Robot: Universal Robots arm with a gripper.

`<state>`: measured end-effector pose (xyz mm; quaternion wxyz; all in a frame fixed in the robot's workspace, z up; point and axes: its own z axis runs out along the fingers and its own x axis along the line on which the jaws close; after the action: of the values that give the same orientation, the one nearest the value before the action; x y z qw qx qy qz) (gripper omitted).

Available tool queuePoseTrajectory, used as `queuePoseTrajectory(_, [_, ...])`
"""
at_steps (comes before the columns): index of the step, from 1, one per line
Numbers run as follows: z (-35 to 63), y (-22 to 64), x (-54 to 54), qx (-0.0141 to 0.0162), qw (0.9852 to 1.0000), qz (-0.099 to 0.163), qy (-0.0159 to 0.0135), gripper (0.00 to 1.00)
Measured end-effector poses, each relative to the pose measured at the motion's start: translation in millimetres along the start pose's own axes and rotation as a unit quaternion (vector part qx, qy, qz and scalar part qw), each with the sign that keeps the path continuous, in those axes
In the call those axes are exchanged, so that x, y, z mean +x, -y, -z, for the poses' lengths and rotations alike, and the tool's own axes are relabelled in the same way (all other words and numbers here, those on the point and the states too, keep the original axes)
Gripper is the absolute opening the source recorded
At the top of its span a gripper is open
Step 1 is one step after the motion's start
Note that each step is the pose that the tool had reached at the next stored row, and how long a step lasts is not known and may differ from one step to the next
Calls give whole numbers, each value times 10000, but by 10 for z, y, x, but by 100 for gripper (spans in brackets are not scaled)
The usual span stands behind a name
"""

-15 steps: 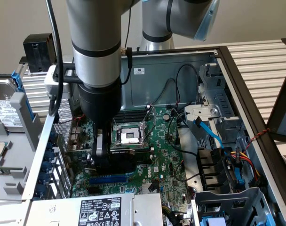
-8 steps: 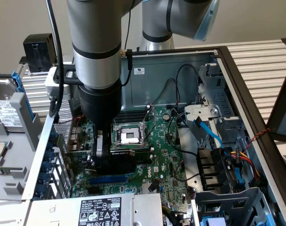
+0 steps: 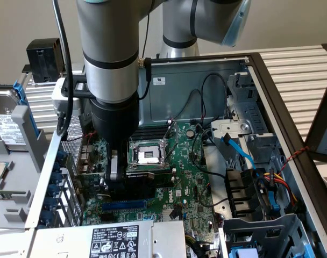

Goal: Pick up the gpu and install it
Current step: 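Insert the gpu into the slot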

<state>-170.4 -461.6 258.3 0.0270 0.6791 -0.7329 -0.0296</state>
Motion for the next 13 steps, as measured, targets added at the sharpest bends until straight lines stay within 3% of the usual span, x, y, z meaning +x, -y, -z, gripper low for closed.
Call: queuePoseTrajectory(13, [-25, -5, 0, 0, 10000, 0, 0, 27])
